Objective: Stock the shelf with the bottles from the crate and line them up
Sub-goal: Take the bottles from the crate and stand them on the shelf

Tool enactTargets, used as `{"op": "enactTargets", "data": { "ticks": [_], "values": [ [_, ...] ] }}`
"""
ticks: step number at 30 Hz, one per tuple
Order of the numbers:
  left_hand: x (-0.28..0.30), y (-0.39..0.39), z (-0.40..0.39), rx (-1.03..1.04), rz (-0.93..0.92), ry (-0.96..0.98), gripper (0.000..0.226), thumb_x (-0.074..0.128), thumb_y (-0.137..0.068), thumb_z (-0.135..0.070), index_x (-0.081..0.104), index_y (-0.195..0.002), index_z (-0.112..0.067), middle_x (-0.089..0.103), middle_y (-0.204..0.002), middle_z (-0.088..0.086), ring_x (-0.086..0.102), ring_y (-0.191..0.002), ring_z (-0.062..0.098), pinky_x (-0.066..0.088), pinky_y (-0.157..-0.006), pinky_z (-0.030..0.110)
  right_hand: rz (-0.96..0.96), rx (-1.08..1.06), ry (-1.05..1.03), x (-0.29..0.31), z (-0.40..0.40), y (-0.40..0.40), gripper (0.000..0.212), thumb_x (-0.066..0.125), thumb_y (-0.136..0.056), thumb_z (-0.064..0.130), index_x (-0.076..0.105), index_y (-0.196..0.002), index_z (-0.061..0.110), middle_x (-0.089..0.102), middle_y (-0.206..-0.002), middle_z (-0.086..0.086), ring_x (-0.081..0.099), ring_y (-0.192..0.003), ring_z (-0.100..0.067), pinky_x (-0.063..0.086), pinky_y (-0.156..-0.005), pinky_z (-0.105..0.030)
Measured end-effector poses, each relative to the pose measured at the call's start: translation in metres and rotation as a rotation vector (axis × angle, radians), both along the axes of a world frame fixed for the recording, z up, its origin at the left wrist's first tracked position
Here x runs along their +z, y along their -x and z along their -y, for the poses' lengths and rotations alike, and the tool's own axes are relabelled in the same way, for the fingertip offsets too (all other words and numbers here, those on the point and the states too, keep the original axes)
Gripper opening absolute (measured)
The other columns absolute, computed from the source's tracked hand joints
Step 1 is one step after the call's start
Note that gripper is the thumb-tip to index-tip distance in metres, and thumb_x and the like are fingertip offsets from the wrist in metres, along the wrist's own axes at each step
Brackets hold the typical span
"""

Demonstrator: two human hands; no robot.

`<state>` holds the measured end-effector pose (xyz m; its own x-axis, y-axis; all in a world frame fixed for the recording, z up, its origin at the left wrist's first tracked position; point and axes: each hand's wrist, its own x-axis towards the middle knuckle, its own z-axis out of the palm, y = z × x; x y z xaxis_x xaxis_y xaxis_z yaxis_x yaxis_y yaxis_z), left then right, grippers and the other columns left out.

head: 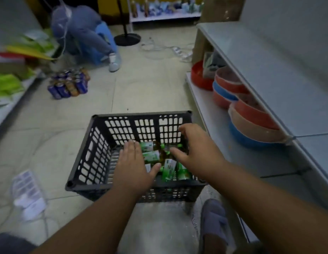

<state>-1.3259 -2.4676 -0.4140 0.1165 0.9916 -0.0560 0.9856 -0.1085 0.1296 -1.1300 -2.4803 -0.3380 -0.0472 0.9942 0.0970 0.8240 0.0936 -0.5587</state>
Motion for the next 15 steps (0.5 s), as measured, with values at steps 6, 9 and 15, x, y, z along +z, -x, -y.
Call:
{"op": "enactTargets", "data": {
  "ticks": [6, 9, 15],
  "values": [
    [-0.063, 0.019, -0.025, 0.144, -0.098, 0.085, 0.109, 0.009, -0.082, -0.083, -0.015, -0.151, -0.001, -0.017, -0.159, 0.022, -0.018, -0.147, 0.032, -0.004, -0.121, 0.044, 0.147, 0.17, 0.266, -0.074, -0.067, 0.011, 0.054, 0.073, -0.086, 0.038, 0.047, -0.132, 0.024, 0.051, -0.125, 0.002, 0.05, -0.112, -0.015, 0.046, -0.094, -0.032],
    [-0.086, 0.041, -0.026, 0.222, -0.122, 0.162, 0.111, -0.003, -0.077, -0.084, -0.019, -0.149, -0.001, -0.018, -0.158, 0.023, -0.019, -0.146, 0.032, 0.0, -0.121, 0.046, 0.204, 0.257, 0.381, -0.106, -0.087, 0.026, 0.052, 0.071, -0.087, 0.038, 0.047, -0.131, 0.024, 0.051, -0.126, 0.0, 0.05, -0.115, -0.019, 0.047, -0.096, -0.036],
    [-0.1, 0.069, -0.04, 0.21, -0.082, 0.142, 0.111, -0.003, -0.076, -0.084, -0.018, -0.149, -0.002, -0.019, -0.158, 0.021, -0.02, -0.147, 0.03, -0.002, -0.121, 0.044, 0.251, 0.335, 0.526, -0.174, -0.117, 0.066, 0.053, 0.071, -0.087, 0.038, 0.048, -0.131, 0.02, 0.051, -0.129, -0.006, 0.052, -0.117, -0.024, 0.046, -0.094, -0.036]
  ]
}}
